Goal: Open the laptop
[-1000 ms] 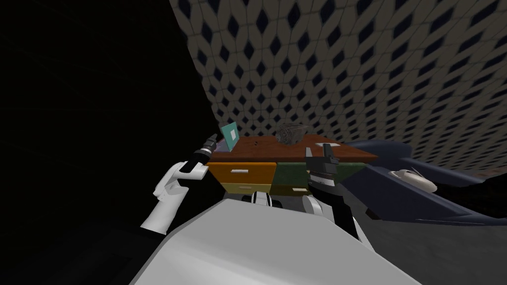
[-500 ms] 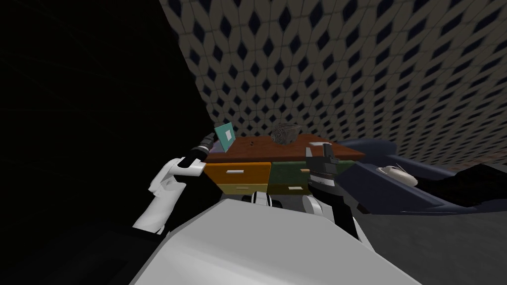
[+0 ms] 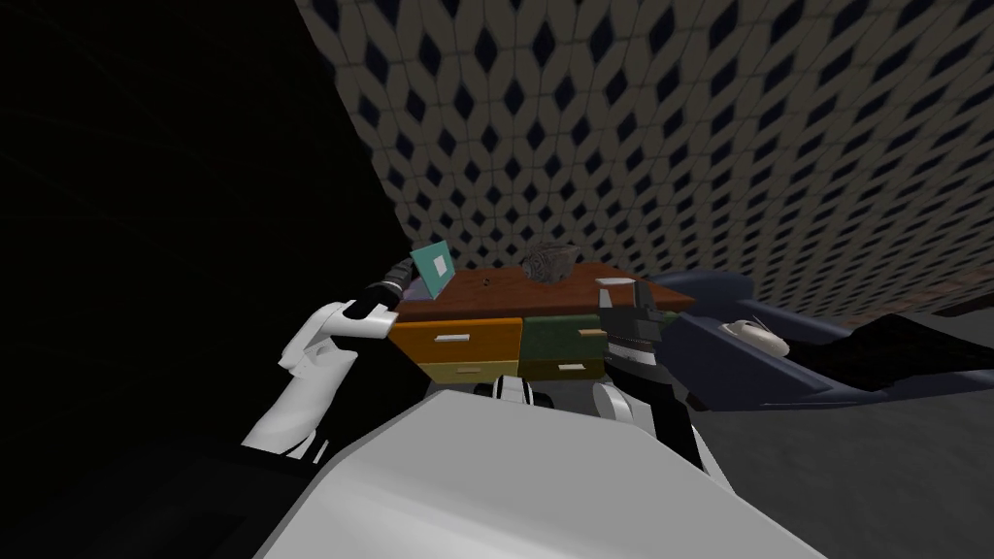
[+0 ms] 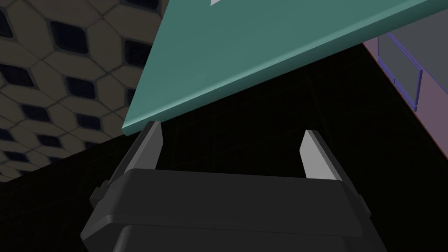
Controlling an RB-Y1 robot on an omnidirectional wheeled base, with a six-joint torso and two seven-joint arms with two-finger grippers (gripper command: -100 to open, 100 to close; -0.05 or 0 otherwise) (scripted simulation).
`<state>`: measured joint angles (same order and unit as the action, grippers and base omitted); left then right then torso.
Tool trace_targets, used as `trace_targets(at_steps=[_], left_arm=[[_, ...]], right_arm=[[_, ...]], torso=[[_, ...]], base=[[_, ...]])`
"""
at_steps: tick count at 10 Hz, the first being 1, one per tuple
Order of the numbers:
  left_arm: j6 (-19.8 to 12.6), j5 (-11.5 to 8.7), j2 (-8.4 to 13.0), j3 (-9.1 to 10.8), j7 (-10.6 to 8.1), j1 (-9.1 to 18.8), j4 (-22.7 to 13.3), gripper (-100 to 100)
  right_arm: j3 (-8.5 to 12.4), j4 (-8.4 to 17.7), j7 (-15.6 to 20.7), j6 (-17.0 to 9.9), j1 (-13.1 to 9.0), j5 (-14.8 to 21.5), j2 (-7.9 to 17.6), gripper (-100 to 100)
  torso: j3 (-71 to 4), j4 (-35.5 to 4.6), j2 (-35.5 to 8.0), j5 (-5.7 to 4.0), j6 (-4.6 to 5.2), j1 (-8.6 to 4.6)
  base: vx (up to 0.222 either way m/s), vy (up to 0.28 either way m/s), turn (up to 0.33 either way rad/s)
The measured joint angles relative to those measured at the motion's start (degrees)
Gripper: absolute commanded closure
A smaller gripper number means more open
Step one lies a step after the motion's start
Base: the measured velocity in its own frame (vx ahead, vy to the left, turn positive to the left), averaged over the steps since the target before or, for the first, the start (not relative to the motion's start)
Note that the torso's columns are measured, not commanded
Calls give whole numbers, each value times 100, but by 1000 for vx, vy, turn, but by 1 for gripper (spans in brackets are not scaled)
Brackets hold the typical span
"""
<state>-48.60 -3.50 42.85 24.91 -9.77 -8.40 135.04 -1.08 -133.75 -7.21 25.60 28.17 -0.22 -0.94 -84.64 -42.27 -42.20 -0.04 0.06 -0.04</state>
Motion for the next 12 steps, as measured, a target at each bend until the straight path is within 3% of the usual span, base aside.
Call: trace_targets(at_steps=[5,9,10,12], left_arm=[[-676,-39,350,193,-37,193,-44,-100],[-981,-124,544,299,-55,278,-22,-100],[-1004,-133,555,306,-57,284,-5,100],[-1017,-213,506,334,-131,380,-81,100]], right_arm=[[0,0,0,0,0,0,0,0],[2,0,0,0,1,0,1,0],[1,0,0,0,1,0,1,0],[1,0,0,0,0,0,1,0]], torso=[[2,0,-3,-1,-2,-3],[-8,3,17,9,-5,35],[-7,8,9,14,-6,23],[11,-1,-16,10,-6,19]], base=[[10,-67,-48],[41,9,-17],[0,0,0],[-42,43,7]])
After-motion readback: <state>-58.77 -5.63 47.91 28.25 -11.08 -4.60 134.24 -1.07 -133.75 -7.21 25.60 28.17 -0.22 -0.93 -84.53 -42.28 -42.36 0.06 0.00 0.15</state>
